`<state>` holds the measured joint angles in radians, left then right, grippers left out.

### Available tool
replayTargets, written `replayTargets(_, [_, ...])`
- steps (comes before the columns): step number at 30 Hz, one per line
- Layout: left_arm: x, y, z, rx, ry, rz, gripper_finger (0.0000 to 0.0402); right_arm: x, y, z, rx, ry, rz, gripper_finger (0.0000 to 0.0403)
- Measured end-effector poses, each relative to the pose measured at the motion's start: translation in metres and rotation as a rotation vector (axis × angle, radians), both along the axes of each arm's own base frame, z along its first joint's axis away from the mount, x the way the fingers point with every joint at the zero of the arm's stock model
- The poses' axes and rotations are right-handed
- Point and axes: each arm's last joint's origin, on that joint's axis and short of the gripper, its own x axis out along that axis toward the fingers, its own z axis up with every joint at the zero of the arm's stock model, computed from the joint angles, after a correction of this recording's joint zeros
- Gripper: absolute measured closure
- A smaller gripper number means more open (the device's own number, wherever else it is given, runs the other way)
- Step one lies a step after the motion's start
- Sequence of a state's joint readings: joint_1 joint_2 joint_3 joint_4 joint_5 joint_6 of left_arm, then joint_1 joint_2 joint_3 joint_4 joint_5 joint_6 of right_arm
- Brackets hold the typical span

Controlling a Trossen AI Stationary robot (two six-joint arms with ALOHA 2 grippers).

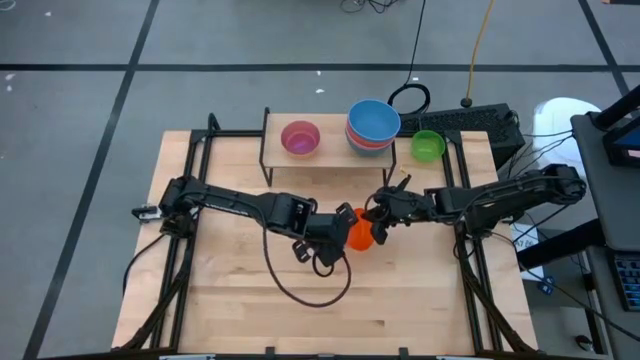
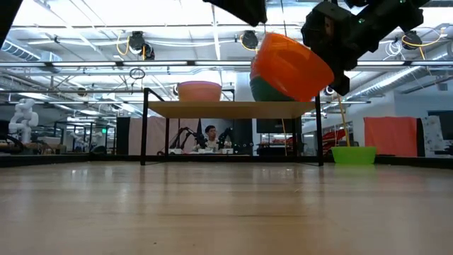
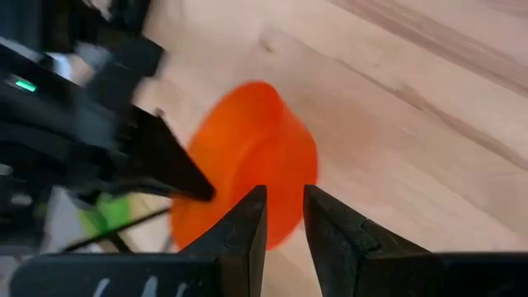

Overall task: Place and stack bowls onto a shelf
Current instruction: Stack the transparent orange bowl on top of the transparent violet bowl on the shelf

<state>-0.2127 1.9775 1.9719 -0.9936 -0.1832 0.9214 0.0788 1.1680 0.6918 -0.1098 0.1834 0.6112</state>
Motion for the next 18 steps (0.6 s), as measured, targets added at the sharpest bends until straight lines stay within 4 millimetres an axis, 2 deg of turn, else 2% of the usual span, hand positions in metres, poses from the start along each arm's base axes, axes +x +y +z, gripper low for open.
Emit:
replayTargets(6, [0.005,0.000,0.003,0.043,-0.054,-0.073,0.0314,0.003,-0.002,-0.011,-0.046,0.060,-0.065,0.0403])
replayTargets(10, [0.010,0.006,-0.004,0.065,-0.030,-0.086,0.0314,0.006,-0.002,-0.018,-0.030,0.095,-0.088,0.0403])
replayTargets(18, [0.016,0.014,-0.022,0.070,0.053,-0.103,0.0314,0.020,-0.001,-0.009,-0.075,0.090,-0.049,0.0403])
